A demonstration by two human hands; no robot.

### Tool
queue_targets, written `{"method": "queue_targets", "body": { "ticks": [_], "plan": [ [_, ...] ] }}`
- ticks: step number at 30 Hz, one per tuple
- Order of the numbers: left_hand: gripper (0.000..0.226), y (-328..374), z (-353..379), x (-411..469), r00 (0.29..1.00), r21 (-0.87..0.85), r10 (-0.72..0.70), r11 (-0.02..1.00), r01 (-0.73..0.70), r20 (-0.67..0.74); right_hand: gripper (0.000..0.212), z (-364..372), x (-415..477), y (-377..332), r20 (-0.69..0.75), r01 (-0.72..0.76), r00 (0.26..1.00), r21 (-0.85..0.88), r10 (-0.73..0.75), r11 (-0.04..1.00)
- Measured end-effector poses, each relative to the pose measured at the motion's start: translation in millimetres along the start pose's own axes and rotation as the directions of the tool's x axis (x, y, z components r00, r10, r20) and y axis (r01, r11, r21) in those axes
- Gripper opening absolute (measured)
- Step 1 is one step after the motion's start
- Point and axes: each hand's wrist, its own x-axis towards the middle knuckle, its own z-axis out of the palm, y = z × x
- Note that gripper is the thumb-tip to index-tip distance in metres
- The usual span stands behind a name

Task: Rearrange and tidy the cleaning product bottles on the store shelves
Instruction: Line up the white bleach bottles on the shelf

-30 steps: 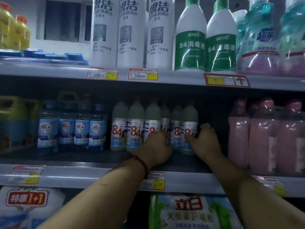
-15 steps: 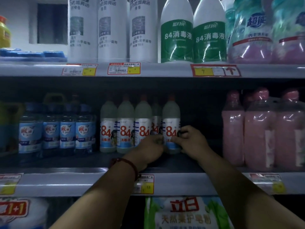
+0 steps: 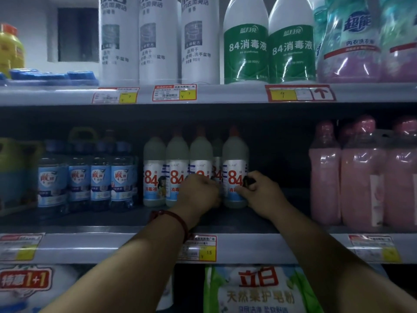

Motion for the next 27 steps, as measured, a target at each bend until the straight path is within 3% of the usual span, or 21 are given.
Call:
{"method": "queue_targets", "body": {
  "ticks": [3,5,8,11,15,20,25,27],
  "plan": [
    [0.019,3,-32,-7,0.985,0.351,0.100,0.935,-0.045,-0.140,0.040,-1,-4,-2,0.013,0.004,1.000,-0.020,-0.004,1.000],
    [0.020,-4,-57,-13,0.983,0.483,0.038,0.874,0.054,-0.179,0.044,0,-6,-3,0.026,0.009,1.000,-0.041,-0.008,0.999],
    [0.038,-20,-81,-19,0.969,0.594,-0.081,0.777,0.208,-0.234,0.049,0,-7,-8,0.035,0.011,0.999,-0.059,-0.009,0.998],
    [0.055,-26,-84,-17,0.962,0.505,-0.145,0.827,0.247,-0.232,0.051,0,-8,-9,0.041,0.007,0.999,-0.064,-0.005,0.998],
    [0.109,-24,-82,-5,0.963,0.323,-0.242,0.907,0.269,-0.122,0.051,0,-8,-8,0.046,0.000,0.999,-0.057,0.002,0.998],
    [0.106,-39,-90,23,0.959,0.078,-0.192,0.974,0.212,-0.209,0.052,0,-6,-7,0.048,0.003,0.999,-0.045,0.000,0.999],
    [0.106,-54,-91,34,0.964,0.015,-0.179,0.983,0.186,-0.198,0.051,2,-4,-4,0.039,0.006,0.999,-0.053,-0.004,0.999],
    [0.118,-57,-91,36,0.970,0.025,-0.151,0.987,0.159,-0.190,0.051,2,-3,-4,0.034,0.005,0.999,-0.052,-0.003,0.999]
  ]
}}
